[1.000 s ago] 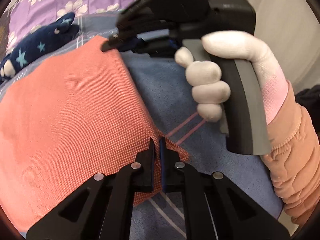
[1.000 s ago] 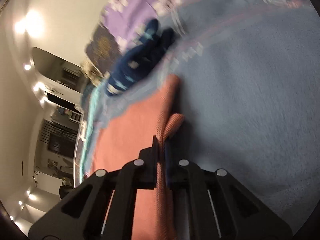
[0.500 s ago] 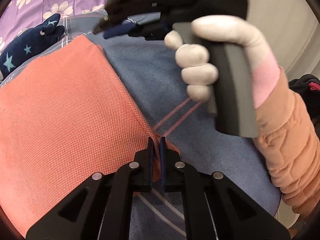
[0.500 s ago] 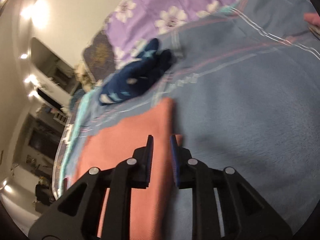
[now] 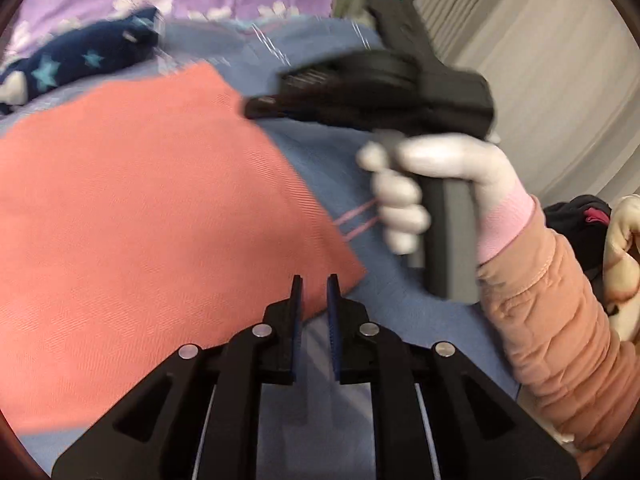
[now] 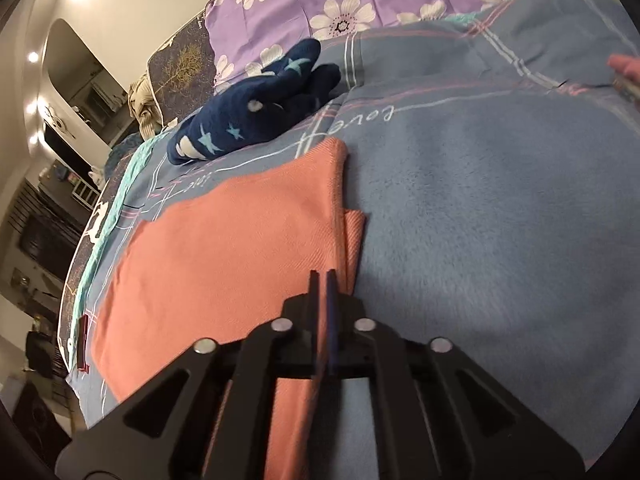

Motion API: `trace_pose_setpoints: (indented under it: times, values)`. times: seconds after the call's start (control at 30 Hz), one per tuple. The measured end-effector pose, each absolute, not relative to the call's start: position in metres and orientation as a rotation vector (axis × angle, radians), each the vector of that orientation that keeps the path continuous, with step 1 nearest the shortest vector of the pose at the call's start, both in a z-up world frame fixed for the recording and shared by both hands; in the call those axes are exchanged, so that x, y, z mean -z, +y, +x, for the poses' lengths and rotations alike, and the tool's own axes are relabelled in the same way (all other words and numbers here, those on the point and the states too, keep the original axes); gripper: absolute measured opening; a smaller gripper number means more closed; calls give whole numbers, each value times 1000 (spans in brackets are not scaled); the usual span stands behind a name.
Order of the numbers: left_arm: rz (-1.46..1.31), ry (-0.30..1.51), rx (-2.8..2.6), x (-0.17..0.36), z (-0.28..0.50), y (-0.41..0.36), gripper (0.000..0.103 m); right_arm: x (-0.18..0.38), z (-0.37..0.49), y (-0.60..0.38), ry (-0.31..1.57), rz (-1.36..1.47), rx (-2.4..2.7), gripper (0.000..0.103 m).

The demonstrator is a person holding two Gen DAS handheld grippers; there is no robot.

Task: Fold small clothes

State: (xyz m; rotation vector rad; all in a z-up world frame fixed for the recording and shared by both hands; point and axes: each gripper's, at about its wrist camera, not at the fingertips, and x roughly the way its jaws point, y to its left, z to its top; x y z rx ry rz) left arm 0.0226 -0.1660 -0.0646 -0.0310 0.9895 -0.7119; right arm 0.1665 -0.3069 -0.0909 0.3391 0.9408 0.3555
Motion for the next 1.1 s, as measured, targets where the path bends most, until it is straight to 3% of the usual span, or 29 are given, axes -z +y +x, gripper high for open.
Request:
trace_pose_setpoints:
  times: [0.27, 0.47, 0.87, 1.03, 1.1]
  values:
    - [-146, 814, 375, 34, -4, 0, 15, 42, 121, -269, 869, 194, -397, 23]
    - [-301, 804, 140, 45, -29, 122, 15, 35, 97, -186, 863, 67, -540, 31]
    - [-311, 813, 237, 67, -27, 153, 15, 36, 100, -57, 904, -132, -645, 37]
    - [-313, 866, 372, 78, -3, 156, 25, 44, 109, -30, 930, -161, -654, 39]
    - [-304, 883, 416, 81, 2, 151, 34, 47, 111, -22, 936, -169, -658, 39]
